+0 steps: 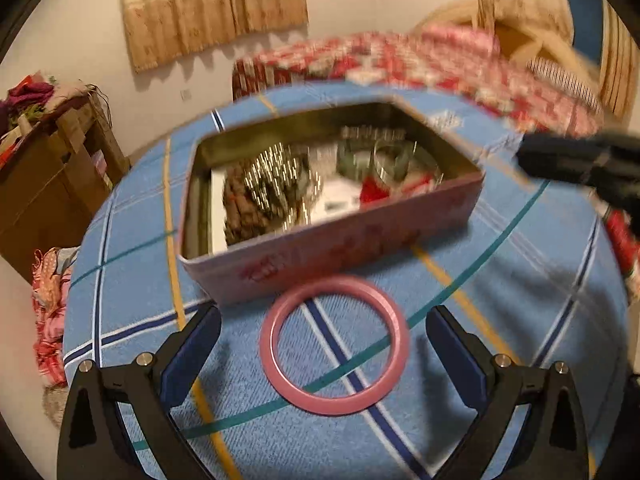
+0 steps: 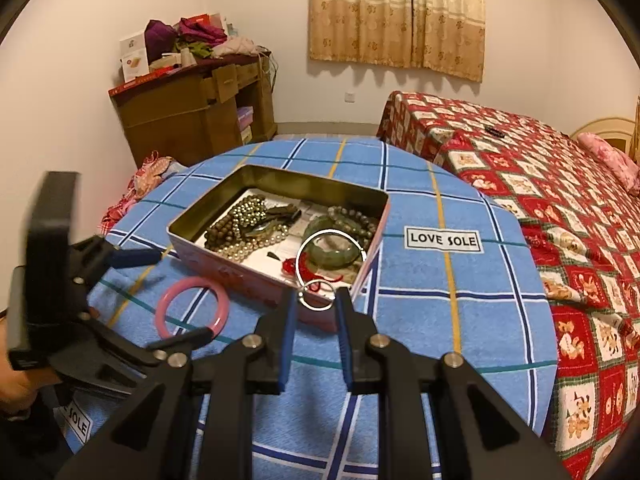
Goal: Organize jewelry
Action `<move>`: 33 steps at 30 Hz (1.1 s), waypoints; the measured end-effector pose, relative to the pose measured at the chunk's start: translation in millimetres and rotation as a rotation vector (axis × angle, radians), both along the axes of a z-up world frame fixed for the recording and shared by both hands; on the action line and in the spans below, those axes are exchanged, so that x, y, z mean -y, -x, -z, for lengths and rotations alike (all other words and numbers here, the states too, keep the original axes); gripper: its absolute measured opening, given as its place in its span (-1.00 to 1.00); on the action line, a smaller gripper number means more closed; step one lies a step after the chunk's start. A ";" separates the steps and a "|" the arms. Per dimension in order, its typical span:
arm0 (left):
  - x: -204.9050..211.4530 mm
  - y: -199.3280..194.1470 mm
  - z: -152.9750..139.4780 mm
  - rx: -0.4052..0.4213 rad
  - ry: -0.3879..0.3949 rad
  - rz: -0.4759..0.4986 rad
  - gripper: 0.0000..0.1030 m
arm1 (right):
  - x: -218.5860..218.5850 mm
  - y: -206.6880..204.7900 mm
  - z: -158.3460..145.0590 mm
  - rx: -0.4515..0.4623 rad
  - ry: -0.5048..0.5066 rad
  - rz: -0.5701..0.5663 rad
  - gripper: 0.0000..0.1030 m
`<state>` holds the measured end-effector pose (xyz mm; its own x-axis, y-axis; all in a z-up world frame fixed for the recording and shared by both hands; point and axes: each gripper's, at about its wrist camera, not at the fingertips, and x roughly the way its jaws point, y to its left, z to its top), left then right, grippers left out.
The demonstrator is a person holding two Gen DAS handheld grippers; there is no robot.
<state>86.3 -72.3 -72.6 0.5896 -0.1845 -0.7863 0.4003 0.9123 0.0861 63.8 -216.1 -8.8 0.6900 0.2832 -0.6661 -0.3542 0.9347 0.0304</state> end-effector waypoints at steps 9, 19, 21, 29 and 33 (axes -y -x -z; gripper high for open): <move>-9.9 -8.3 12.0 -0.071 0.025 -0.008 0.89 | -5.0 2.7 -3.2 0.013 -0.021 -0.009 -0.58; -15.6 14.4 -45.4 0.042 0.126 0.009 0.57 | -1.1 0.2 -6.8 0.024 -0.014 -0.004 -0.58; -15.1 13.7 -69.0 0.094 0.131 0.019 0.57 | -1.1 -2.3 -8.9 0.027 -0.011 -0.005 -0.58; -20.0 -45.9 -87.0 0.154 0.158 -0.040 0.58 | -12.5 -38.1 -12.4 0.030 0.016 -0.021 -0.58; -14.9 -69.0 -73.5 0.145 0.139 -0.060 0.58 | -18.3 -59.6 -5.1 0.017 0.026 -0.022 -0.58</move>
